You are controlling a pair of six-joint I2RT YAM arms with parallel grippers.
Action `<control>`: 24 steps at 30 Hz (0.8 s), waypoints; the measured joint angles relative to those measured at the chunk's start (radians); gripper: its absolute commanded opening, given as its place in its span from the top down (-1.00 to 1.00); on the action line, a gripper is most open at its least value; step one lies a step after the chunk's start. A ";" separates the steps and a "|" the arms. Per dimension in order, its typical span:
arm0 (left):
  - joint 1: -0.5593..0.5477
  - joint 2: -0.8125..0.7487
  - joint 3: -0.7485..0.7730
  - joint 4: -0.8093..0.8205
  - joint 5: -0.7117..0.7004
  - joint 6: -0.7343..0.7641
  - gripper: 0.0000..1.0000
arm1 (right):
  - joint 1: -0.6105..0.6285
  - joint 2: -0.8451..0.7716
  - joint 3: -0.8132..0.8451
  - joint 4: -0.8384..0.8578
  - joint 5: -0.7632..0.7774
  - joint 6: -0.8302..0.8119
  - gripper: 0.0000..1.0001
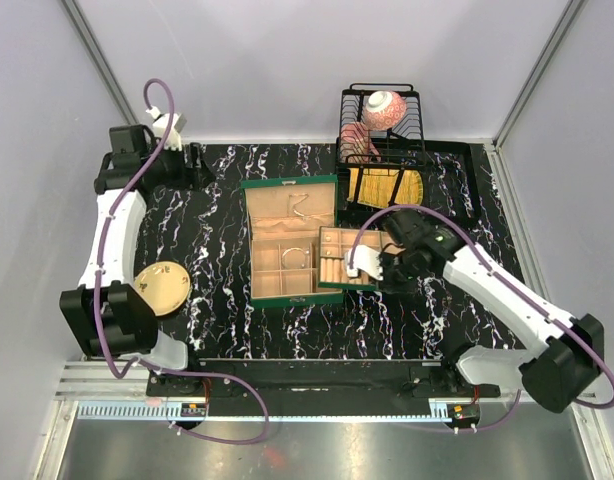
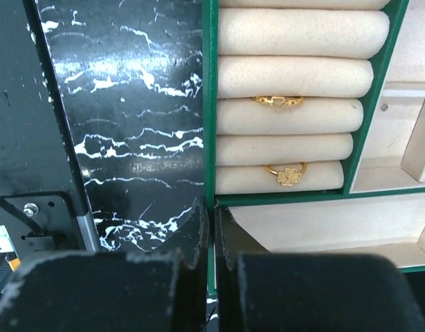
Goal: Organize the mixed jewelry
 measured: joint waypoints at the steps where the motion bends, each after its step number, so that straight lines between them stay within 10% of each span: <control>1: 0.014 -0.006 -0.011 0.008 0.003 -0.011 -0.58 | 0.022 0.019 0.007 0.013 0.005 0.018 1.00; 24: 0.159 -0.117 -0.128 0.077 0.077 -0.030 -0.61 | 0.303 0.490 0.276 0.215 0.145 0.210 1.00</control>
